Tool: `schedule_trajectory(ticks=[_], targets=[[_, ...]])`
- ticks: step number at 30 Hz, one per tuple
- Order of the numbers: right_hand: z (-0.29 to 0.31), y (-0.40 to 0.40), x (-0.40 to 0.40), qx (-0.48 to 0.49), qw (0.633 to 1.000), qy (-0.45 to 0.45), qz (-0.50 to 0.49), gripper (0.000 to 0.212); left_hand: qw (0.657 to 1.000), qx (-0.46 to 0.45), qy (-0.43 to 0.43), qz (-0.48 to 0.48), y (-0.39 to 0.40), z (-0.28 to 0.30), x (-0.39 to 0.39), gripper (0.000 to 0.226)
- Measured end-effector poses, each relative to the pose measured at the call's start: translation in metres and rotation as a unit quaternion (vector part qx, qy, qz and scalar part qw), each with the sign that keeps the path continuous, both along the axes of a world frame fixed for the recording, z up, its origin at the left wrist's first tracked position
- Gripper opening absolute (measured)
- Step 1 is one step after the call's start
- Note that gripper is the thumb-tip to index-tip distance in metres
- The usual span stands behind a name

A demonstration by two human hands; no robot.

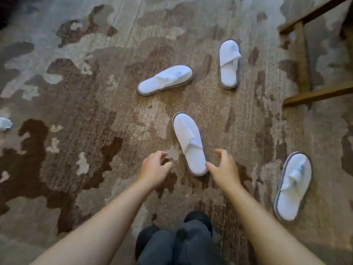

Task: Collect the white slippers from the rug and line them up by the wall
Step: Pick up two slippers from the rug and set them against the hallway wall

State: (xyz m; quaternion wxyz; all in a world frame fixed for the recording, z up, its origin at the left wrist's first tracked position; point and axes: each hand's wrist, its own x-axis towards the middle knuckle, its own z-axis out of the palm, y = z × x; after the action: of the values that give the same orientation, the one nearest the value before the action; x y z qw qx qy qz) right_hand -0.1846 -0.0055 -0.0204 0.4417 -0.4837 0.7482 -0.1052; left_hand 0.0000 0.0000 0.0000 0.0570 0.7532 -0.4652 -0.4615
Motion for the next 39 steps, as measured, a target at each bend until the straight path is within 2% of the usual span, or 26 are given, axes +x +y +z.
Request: schedule_trajectory(ticks=[6, 9, 12, 15, 22, 27, 31, 36, 39], targets=[[-0.145, -0.030, 0.015, 0.008, 0.999, 0.028, 0.016, 0.065, 1.000, -0.026, 0.003, 0.002, -0.041, -0.136, 0.000, 0.041], [-0.189, -0.036, 0.021, 0.018, 0.998, 0.047, 0.029, 0.085, 0.999, -0.036, -0.008, 0.003, -0.051, -0.173, 0.003, 0.039], [-0.211, -0.035, 0.033, 0.038, 0.990, 0.114, 0.069, 0.104, 0.999, -0.037, -0.003, 0.009, -0.058, -0.187, 0.006, 0.039], [-0.219, -0.034, 0.040, 0.020, 0.983, 0.160, 0.083, 0.109, 0.999, -0.031, -0.002, 0.010, -0.063, -0.190, 0.007, 0.040], [-0.208, -0.062, 0.022, 0.008, 0.973, 0.189, 0.133, 0.103, 0.999, -0.033, -0.004, -0.001, -0.093, -0.166, 0.002, 0.040], [-0.160, -0.099, 0.004, 0.012, 0.989, 0.135, 0.055, 0.103, 0.997, -0.051, -0.040, -0.028, -0.128, -0.108, 0.002, 0.041], [-0.128, -0.138, 0.007, -0.051, 0.995, 0.081, 0.018, 0.101, 0.995, -0.067, -0.060, -0.048, -0.169, -0.080, 0.009, 0.044], [-0.133, -0.195, 0.019, -0.089, 0.994, 0.044, -0.042, 0.097, 0.993, -0.086, -0.068, -0.042, -0.245, -0.098, 0.033, 0.054], [-0.149, -0.221, 0.032, -0.091, 0.992, 0.037, -0.080, 0.095, 0.990, -0.082, -0.082, -0.077, -0.287, -0.129, 0.046, 0.070]])
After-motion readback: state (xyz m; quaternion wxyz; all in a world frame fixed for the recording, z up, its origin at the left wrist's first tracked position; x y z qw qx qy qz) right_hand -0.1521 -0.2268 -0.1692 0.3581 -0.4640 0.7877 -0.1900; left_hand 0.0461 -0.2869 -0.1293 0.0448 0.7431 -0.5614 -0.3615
